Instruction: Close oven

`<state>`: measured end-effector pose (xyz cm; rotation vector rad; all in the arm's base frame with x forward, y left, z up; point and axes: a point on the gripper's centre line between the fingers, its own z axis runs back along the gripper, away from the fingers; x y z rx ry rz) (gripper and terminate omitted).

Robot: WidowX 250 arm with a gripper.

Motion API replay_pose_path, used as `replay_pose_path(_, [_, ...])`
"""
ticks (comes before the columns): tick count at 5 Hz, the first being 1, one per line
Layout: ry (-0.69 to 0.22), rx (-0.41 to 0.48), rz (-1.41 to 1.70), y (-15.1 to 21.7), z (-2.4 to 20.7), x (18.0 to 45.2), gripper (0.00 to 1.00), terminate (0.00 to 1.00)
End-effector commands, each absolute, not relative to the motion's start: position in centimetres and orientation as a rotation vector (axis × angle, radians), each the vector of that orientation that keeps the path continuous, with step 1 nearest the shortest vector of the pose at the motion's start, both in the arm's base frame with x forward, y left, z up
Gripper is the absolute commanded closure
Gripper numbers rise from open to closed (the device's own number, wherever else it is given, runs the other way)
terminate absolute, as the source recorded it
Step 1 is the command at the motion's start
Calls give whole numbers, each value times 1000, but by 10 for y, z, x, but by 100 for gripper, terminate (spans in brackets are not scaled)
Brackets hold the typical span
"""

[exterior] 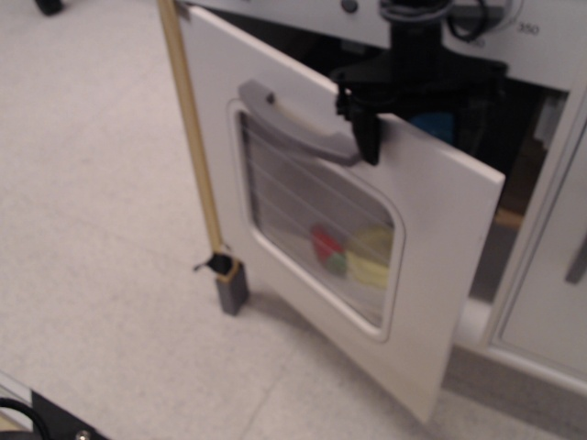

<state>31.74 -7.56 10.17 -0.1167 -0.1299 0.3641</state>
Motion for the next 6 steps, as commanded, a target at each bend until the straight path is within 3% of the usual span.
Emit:
replay_pose_path(1, [-153,-147,232,-87,144,266,0,0])
replay_pose_path(2, [-119,-86,202,-80,119,249,0,0])
replay_pose_path(3, [-166,-37,214,-69,92,248,0,0])
replay_pose_path(5, [-157,-62,154,-54,49,265,0,0])
replay_pose_path(6, [-179,-64,176,-55,42,284,0,0])
